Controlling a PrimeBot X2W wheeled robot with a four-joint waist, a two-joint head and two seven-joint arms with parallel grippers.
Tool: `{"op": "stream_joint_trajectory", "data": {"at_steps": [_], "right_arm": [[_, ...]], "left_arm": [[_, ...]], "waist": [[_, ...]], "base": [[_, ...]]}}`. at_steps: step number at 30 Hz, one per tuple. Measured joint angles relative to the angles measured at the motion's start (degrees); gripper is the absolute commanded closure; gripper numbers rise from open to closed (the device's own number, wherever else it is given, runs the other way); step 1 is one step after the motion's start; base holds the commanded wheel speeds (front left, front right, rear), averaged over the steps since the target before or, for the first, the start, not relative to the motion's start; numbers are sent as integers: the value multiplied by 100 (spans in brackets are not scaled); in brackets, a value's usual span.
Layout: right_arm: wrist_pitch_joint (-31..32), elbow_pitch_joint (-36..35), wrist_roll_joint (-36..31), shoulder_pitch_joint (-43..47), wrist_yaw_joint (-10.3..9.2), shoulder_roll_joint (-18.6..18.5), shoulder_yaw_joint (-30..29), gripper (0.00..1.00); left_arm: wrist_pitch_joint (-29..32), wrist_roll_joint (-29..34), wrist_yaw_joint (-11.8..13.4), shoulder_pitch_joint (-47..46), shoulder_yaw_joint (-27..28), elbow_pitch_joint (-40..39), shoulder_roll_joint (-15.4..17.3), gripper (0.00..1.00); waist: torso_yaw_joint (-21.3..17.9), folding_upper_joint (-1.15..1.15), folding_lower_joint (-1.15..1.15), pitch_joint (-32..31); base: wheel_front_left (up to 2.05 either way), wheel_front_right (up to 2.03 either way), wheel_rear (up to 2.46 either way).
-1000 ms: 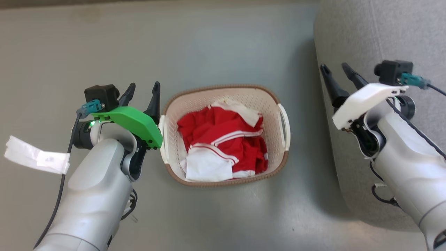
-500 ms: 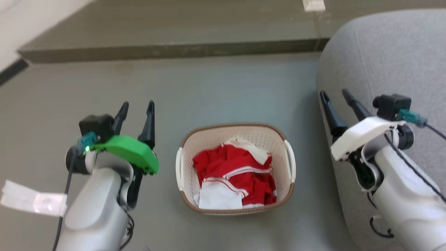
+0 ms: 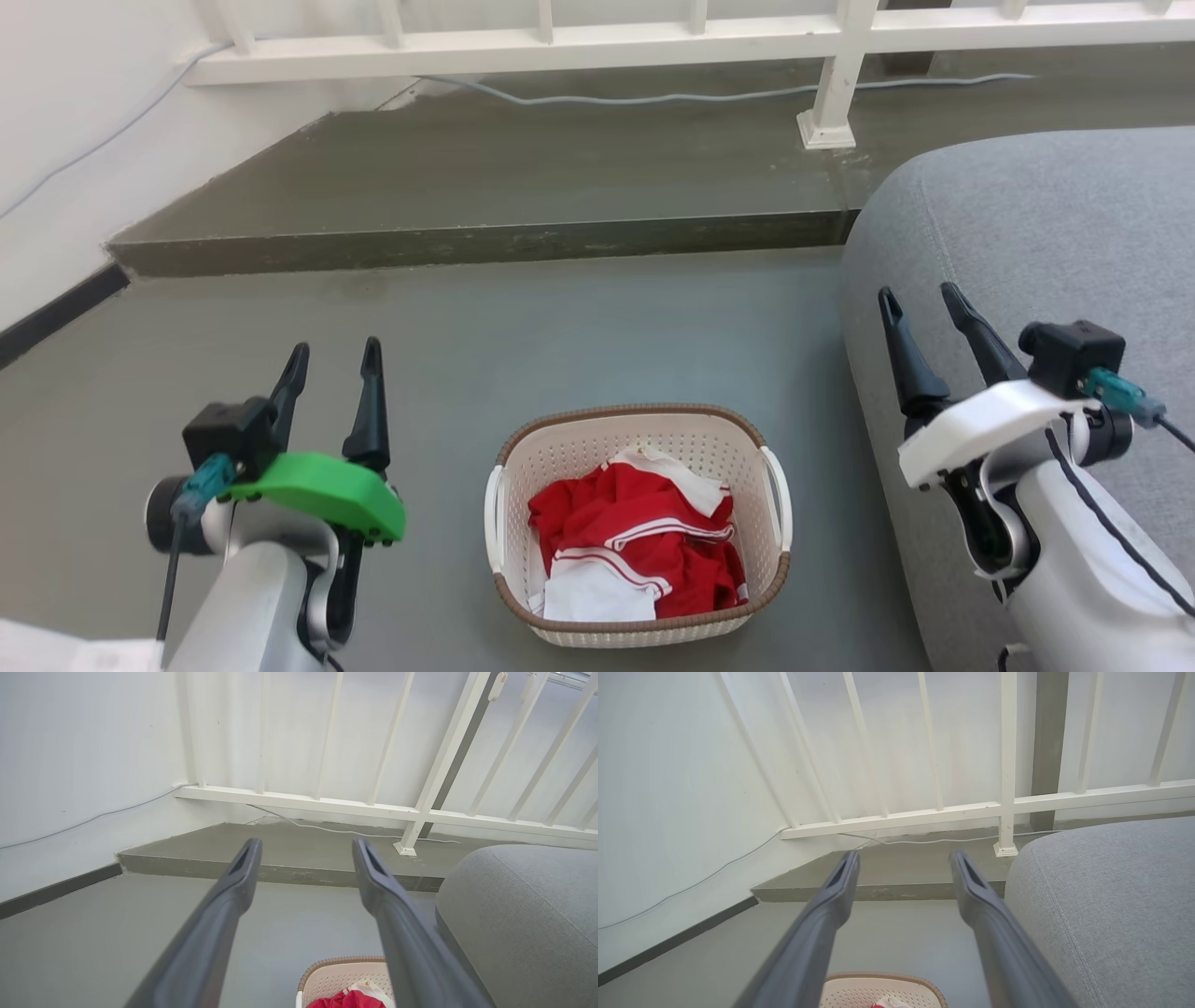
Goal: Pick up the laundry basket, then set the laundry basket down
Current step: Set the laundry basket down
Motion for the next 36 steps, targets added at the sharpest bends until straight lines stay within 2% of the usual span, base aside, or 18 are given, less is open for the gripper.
{"op": "stream_joint_trajectory", "data": {"at_steps": [4, 23, 36], "right_arm": [[-7, -220, -179, 244, -56, 4, -143, 0], [-7, -775, -650, 848, -46, 146, -556, 0], [-7, -834, -810, 1027, 104, 266, -757, 0]], "left_arm": [[0, 111, 0, 274, 121, -233, -1, 0], [0, 460, -180, 867, 342, -709, -104, 0], [0, 558, -289, 998, 478, -792, -169, 0]], "waist": [[-31, 0, 0, -58], [-82, 0, 0, -32], [-74, 0, 0, -22]], "base": [[0, 0, 0], [0, 0, 0], [0, 0, 0]]}}
